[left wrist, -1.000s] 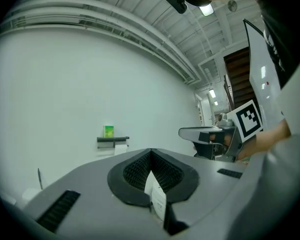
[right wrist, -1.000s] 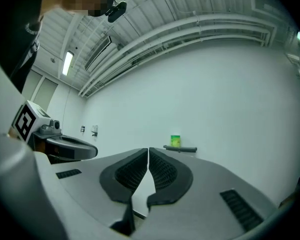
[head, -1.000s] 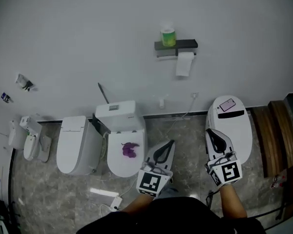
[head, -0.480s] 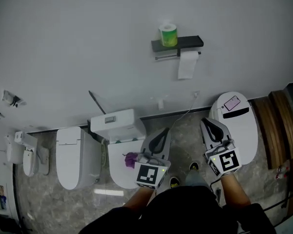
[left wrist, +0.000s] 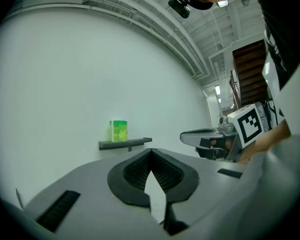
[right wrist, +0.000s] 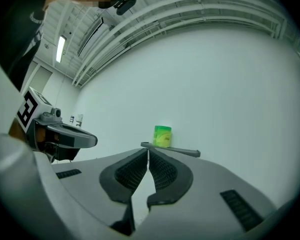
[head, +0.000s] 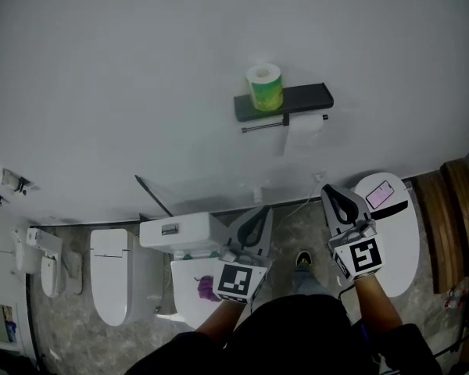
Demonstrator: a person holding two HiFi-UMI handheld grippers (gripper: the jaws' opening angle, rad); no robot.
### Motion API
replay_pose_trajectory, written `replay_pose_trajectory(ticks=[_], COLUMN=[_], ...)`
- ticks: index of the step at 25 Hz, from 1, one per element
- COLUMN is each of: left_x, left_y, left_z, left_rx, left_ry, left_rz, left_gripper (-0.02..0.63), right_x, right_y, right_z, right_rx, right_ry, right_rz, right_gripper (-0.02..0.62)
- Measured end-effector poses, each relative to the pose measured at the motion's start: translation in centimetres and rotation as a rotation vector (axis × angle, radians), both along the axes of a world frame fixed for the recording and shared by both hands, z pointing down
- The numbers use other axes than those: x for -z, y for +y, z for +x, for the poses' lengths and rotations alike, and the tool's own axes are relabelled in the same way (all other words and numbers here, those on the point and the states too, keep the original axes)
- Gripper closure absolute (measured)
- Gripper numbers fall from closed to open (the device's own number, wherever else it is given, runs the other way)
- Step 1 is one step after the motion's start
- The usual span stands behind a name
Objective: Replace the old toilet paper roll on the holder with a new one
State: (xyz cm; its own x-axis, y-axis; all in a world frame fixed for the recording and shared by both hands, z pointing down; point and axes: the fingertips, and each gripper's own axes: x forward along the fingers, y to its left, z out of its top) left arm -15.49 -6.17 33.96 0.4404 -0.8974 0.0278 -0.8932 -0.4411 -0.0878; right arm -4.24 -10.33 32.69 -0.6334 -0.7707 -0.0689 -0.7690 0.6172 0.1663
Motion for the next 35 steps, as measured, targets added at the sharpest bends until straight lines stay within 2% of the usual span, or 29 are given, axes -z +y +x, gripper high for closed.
replay_pose_trajectory(ticks=[3,7,13,14,16,17,19,22,23,25,28,29,35], left_x=[0.1,0.0,-0.6,-0.6,-0.8,-1.0,-1.4,-1.5,-1.5,-1.3,-1.0,-0.8,-1.4], left_y=[-5.1,-10.9,-16.3,-16.9,-18.0,-18.4,-19.1,-20.1,-20.5,-21.0,-21.7,-22.0,-22.9], left_z=[0.9,1.8,2.3,2.2,1.9,1.8,1.5,1.1,1.0,0.9,0.4,0.3,-0.4], left_rx=[0.004,0.035,0.082,0.089,0.104,0.11,0.111,0.12,0.123,0.12,0.127,0.131,0.132], left_ry=[-0.028,-0.023,-0.028,-0.029,-0.027,-0.028,-0.051,-0.061,-0.062,-0.059,-0.054,-0.047,-0.055], left_rz=[-0.002,-0.025,-0.046,-0.045,-0.038,-0.037,-0.039,-0.043,-0.045,-0.042,-0.034,-0.032,-0.03], left_gripper=[0.592,0.592,0.592,0.592,0.592,0.592,0.592,0.592,0.592,0.592,0.592,0.592,0.592], right_x=[-0.1,-1.1,-4.9,-5.7,-7.3,-8.1,-9.8,-12.5,-13.3,-14.0,-13.9,-13.6,-13.7], right_y=[-5.2,-11.4,-17.6,-18.5,-19.8,-20.5,-22.2,-24.8,-25.5,-26.6,-27.7,-27.9,-28.5], right_z=[0.7,0.7,-0.8,-1.3,-2.4,-2.9,-3.7,-4.9,-5.2,-5.7,-5.9,-5.9,-5.7], right_rx=[-0.01,0.03,0.098,0.117,0.153,0.162,0.149,0.085,0.065,0.029,-0.02,-0.028,-0.046], right_ry=[0.101,0.241,0.467,0.504,0.581,0.631,0.779,1.092,1.162,1.209,1.22,1.22,1.24], right_rz=[0.028,0.047,0.058,0.055,0.051,0.061,0.131,0.302,0.338,0.369,0.399,0.409,0.437], right_gripper=[0.574,0.574,0.566,0.544,0.412,0.399,0.378,0.329,0.324,0.322,0.33,0.36,0.371])
